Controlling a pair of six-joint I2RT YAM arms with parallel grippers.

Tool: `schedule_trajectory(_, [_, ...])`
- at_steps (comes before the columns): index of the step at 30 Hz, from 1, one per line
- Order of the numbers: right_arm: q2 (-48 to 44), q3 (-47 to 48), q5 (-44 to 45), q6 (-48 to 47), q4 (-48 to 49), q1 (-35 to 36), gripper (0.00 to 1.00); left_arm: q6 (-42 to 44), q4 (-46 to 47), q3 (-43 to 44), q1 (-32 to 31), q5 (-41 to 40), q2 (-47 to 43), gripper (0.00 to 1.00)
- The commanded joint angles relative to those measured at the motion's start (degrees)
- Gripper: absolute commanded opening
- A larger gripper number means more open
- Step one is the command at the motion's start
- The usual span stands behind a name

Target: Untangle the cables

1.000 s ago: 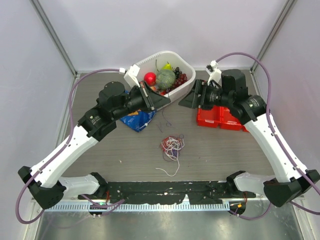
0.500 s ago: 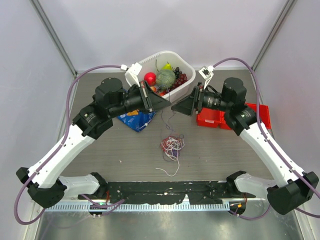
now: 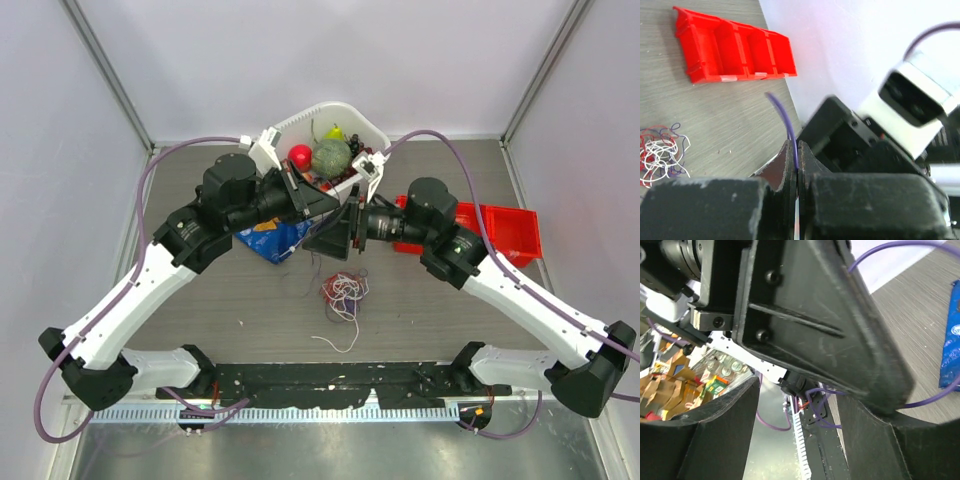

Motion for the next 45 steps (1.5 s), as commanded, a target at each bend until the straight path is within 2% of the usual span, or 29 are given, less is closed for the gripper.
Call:
schedule_trajectory(1, [-2.2,3.5,19.6,-3.3,-4.6,5.5,0.67,-6.6,-2.6,1.4,0.5,-5.7,-0.4,0.0])
schedule_trajectory(5, [-2.1,3.6,28.8,-3.9,-7.5,7.5,0.63,-12.1,-0.9,-1.2,0.7,-7.4,-1.7,0.0])
schedule_trajectory(8, [-1.2,4.7,31.0,-3.9,-8.5,8.6,0.58,-15.2,-0.8,-2.0,0.7,-8.4,-2.3,0.0])
schedule_trajectory(15, [0.2,4.9,30.2,-3.2,-6.2,9.9,0.39,-18.1,-1.3,-2.2,0.7,-10.1,-2.2,0.0])
schedule_trajectory(18, [0.1,4.3,30.4,-2.8,-5.3,9.9,0.35,-19.2,-0.8,-2.3,0.7,-10.0,-2.2,0.0])
schedule_trajectory(20, [0.1,4.1,30.6,-2.4,-5.3,9.9,0.24,-19.3,-0.5,-2.3,0.7,-10.1,-2.1,0.0])
schedule_trajectory(21, [0.0,4.0,30.6,-2.0,-5.3,9.9,0.14,-19.2,-0.5,-2.3,0.7,-10.2,-2.1,0.0])
schedule_trajectory(23, [-0.4,3.1,30.8,-0.8,-5.3,9.9,0.01,-18.6,-0.3,-2.9,0.8,-10.2,-2.5,0.0])
schedule_trajectory(24, [-0.5,2.7,31.2,-0.3,-5.1,9.9,0.01,-17.9,0.0,-3.4,1.0,-10.0,-2.8,0.12])
schedule_trajectory(26, [-1.8,1.6,32.8,0.5,-5.5,9.8,0.01,-15.1,-0.4,-4.1,1.0,-10.7,-4.2,0.56])
schedule_trajectory(27, [-2.6,1.1,33.7,0.5,-6.0,9.4,0.01,-14.0,-1.5,-4.4,1.0,-13.2,-5.1,0.72])
schedule_trajectory(28, [-3.1,0.9,34.0,0.6,-7.0,9.2,0.01,-12.8,-2.6,-5.1,0.9,-14.9,-6.4,0.84])
schedule_trajectory(30, [-4.3,1.1,34.9,0.6,-9.5,7.6,0.01,-10.0,-4.6,-6.5,1.1,-18.3,-9.1,0.92])
schedule_trajectory(34, [-6.3,4.4,35.8,0.6,-16.2,1.2,0.01,-6.1,-8.2,-10.2,1.1,-24.3,-15.7,0.91])
schedule_trajectory(38, [-5.9,9.8,33.8,-1.3,-23.9,-10.0,0.01,-6.6,-9.6,-16.4,1.1,-27.7,-21.7,0.84])
schedule_trajectory(40, [-4.9,12.6,34.3,-3.2,-27.0,-16.0,0.01,-8.9,-10.3,-19.1,1.0,-26.7,-23.4,0.81])
schedule_trajectory(45, [0.9,20.0,37.5,-9.3,-34.5,-23.4,0.01,-13.6,-7.4,-25.6,1.1,-17.0,-23.4,0.76])
